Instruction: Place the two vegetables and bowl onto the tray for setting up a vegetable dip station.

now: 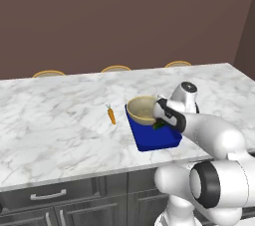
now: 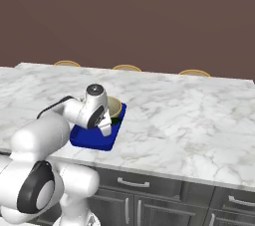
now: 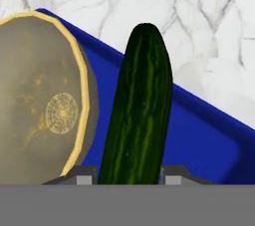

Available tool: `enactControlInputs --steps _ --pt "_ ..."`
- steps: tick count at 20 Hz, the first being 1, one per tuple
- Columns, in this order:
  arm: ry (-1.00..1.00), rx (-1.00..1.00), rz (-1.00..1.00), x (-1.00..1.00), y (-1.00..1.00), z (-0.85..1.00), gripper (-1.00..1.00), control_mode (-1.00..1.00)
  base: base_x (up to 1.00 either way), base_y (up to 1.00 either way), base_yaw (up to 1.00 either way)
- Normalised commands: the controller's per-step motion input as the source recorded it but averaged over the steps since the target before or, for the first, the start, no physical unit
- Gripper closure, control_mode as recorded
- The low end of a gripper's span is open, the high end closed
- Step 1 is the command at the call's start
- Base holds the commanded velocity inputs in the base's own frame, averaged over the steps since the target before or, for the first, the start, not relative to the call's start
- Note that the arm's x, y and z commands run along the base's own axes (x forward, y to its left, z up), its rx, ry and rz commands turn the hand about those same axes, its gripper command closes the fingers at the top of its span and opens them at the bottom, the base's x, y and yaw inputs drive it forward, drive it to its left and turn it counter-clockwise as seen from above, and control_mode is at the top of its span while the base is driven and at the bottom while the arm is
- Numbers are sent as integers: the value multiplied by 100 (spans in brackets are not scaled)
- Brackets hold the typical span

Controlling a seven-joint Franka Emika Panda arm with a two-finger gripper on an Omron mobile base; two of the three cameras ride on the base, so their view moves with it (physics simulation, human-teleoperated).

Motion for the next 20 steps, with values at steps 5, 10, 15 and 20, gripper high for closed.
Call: enactControlInputs --steps 5,10,15,20 --pt "0 3 0 0 12 -16 100 -100 0 0 0" --pt "0 4 0 0 2 -3 100 -100 0 0 0" --pt "-2 3 0 0 0 -14 100 -100 0 0 0" --pt "-2 3 0 0 0 -14 100 -100 0 0 0"
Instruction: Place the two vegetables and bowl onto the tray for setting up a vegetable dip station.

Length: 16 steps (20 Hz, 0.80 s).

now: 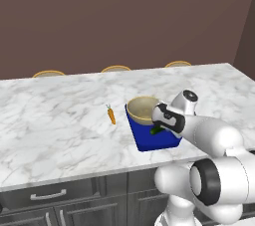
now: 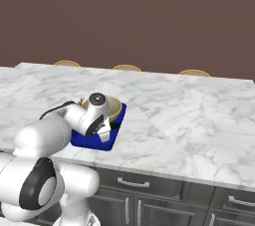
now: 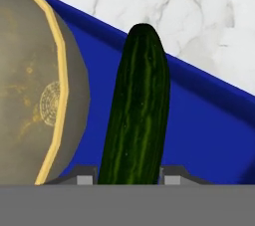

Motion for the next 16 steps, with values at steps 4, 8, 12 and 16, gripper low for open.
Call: enactControlInputs --steps 4,8,12,16 --pt "-2 3 0 0 0 -16 100 -100 0 0 0" --pt "-2 3 0 0 0 -16 100 -100 0 0 0" --pt "-4 2 0 0 0 -16 100 -100 0 0 0" --pt "-1 2 0 0 0 -3 100 -100 0 0 0"
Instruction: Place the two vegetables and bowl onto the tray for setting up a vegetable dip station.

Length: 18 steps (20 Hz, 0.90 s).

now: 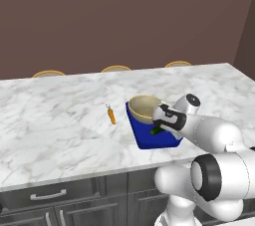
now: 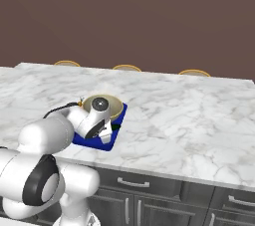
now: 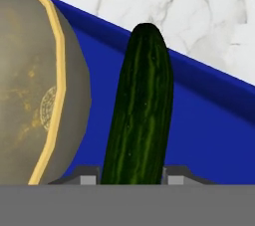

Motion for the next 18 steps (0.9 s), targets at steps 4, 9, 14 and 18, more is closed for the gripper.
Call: enactControlInputs --steps 4,9,14,18 --pt "0 0 0 0 0 0 100 -100 0 0 0" --pt "0 0 0 0 0 0 100 -100 0 0 0" --pt "0 0 0 0 0 0 -100 -100 0 0 0" --pt "0 0 0 0 0 0 -100 -100 0 0 0"
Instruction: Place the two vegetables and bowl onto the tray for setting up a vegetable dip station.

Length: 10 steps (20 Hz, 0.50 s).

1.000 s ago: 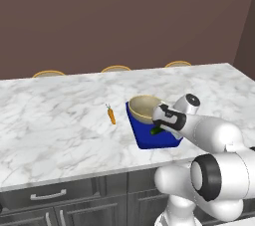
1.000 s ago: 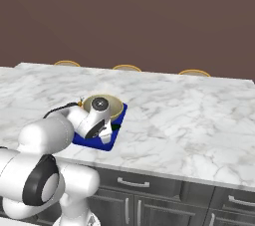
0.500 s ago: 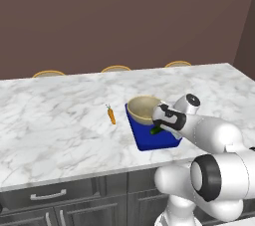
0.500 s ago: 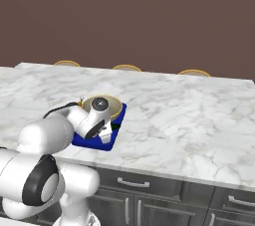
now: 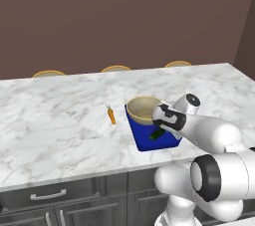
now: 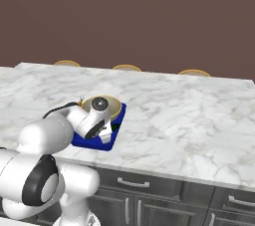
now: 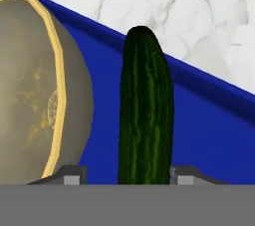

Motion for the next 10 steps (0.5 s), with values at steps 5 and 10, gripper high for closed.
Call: enactControlInputs --steps 5,10 --pt "-4 0 0 -2 0 0 -100 -100 0 0 0" --pt "-1 0 0 -9 0 17 -100 -100 0 0 0"
